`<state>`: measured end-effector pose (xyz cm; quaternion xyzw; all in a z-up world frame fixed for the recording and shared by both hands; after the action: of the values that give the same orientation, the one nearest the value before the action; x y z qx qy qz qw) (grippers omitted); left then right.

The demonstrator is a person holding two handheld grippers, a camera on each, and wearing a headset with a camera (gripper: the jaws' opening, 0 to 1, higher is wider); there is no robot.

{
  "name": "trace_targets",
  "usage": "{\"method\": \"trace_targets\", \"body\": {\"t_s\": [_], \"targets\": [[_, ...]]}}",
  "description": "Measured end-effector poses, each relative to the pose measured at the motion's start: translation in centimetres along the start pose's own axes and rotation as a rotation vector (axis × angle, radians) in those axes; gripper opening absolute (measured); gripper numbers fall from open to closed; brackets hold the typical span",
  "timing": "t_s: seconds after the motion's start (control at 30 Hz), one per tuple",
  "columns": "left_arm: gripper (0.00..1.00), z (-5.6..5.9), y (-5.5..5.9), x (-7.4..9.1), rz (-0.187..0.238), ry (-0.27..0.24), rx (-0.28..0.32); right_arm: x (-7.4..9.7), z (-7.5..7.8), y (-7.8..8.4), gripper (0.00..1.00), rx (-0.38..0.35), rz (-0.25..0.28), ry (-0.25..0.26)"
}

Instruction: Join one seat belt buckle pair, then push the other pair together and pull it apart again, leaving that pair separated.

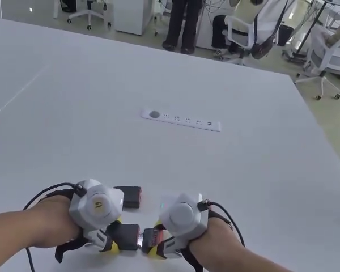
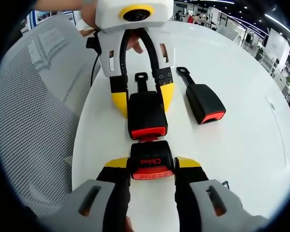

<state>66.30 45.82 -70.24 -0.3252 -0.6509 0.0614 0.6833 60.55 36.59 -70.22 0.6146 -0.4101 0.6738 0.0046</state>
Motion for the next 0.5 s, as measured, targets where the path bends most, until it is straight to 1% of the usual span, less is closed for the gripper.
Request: {"method": "trace_targets", "body": {"t_s": [0.07, 0.13, 0.23, 0.37, 0.43, 0.5], "targets": [[0.35, 0.0, 0.0, 0.0, -0.001, -0.002, 0.004, 0.1, 0.0, -0.1, 0.34, -0.009, 0.006, 0.005], [0.35, 0.1, 0.1, 0.1, -0.002, -0.004, 0.008, 0.5, 0.0, -0.5, 0.35, -0.018, 0.028, 0.011], [0.35, 0.2, 0.2, 0.5, 0.001, -0.005, 0.022, 0.9, -0.1, -0.7, 0.34, -0.014, 0.038, 0.016], [0.34, 0.0, -0.3, 1.7, 0.019, -0.017, 0.021, 1.6, -0.2, -0.8, 0.34, -0.014, 0.047, 0.021], [0.35, -0.1, -0.6, 2.2, 0.029, -0.019, 0.021, 1.9, -0.4, -1.1, 0.33, -0.023, 0.063, 0.010], [0.35, -0.2, -0.7, 2.8, 0.033, -0.022, 0.007, 2.2, -0.5, -1.3, 0.33, 0.014, 0.056, 0.010]]}}
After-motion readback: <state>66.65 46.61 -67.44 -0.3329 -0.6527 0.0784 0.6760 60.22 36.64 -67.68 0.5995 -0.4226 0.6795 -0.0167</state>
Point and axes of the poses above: the centre of the closed fingertips' face, and the gripper's own axes: x roughly backward along the fingers, z roughly to its right, y roughly out of its underside, the point moved 5 cm from there along x, roughly backward along the fingers, and after that the axes turned 5 degrees about -y, right-handed, at the moved point
